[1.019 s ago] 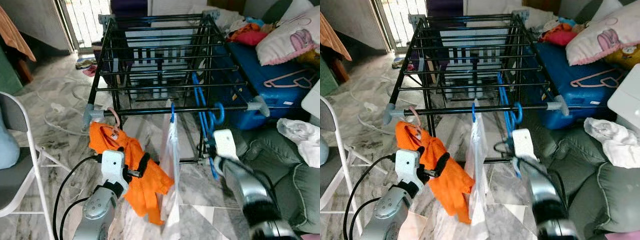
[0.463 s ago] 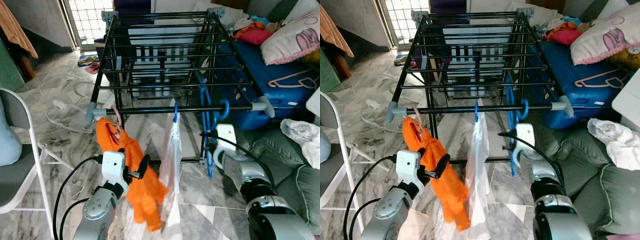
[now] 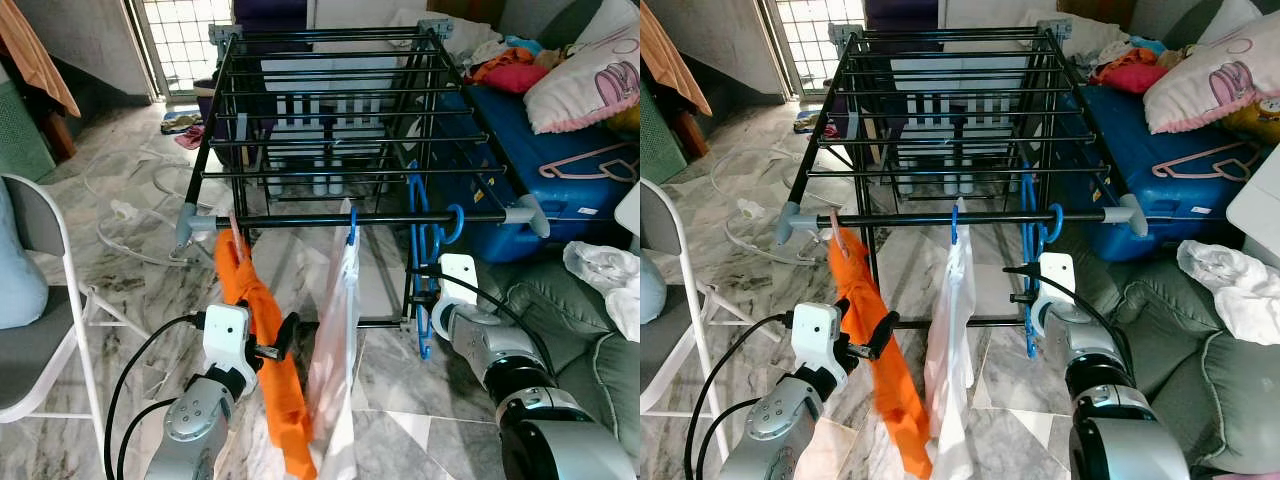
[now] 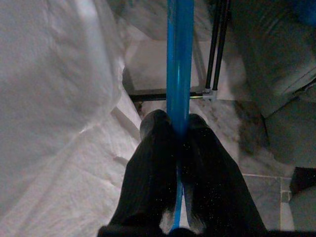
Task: Hang hanger
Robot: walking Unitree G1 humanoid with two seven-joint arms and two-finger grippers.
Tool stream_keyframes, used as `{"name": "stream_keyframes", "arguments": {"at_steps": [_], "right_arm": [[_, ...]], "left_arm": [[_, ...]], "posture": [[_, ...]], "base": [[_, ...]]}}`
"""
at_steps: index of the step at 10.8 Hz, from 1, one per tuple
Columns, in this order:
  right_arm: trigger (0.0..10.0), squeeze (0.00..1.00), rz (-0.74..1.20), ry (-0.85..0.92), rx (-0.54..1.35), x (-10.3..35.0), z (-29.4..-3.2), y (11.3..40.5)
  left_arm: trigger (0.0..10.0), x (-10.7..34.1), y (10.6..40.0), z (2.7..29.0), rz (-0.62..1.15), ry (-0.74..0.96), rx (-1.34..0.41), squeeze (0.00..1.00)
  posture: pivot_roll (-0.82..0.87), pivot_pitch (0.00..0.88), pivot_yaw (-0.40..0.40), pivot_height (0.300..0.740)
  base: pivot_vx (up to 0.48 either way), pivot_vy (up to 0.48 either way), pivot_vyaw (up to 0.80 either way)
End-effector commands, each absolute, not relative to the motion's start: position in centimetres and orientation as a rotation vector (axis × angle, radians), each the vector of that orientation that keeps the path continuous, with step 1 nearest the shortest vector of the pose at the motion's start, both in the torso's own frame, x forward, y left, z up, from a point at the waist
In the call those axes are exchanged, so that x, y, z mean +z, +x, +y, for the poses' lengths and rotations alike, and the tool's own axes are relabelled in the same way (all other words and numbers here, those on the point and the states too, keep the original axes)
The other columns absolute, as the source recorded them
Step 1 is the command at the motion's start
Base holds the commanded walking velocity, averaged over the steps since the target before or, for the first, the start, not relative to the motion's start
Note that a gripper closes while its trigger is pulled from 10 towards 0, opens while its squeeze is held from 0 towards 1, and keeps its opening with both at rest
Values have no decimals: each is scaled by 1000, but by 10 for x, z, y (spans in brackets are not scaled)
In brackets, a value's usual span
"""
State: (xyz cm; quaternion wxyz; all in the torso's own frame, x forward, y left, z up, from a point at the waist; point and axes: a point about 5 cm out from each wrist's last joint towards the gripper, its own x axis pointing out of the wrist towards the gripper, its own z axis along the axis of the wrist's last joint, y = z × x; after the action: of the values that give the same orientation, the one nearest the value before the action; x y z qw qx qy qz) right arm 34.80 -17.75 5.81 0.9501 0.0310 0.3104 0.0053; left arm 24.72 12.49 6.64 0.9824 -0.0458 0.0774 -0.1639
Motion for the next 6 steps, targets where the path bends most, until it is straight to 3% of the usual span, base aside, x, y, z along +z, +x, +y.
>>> {"name": "stream_keyframes", "arguments": {"at_steps": [1, 6], "right_arm": [[10000, 0, 673, 73, 8, 53, -178, 345], [10000, 0, 624, -59, 80, 65, -160, 358]], "left_arm": [[10000, 71, 248, 124, 148, -75, -337, 0], [10000, 70, 248, 123, 162, -72, -346, 0]], "posture": [[10, 0, 24, 740], [12, 0, 26, 740]], "base": [[0, 0, 0], [0, 0, 0]]}}
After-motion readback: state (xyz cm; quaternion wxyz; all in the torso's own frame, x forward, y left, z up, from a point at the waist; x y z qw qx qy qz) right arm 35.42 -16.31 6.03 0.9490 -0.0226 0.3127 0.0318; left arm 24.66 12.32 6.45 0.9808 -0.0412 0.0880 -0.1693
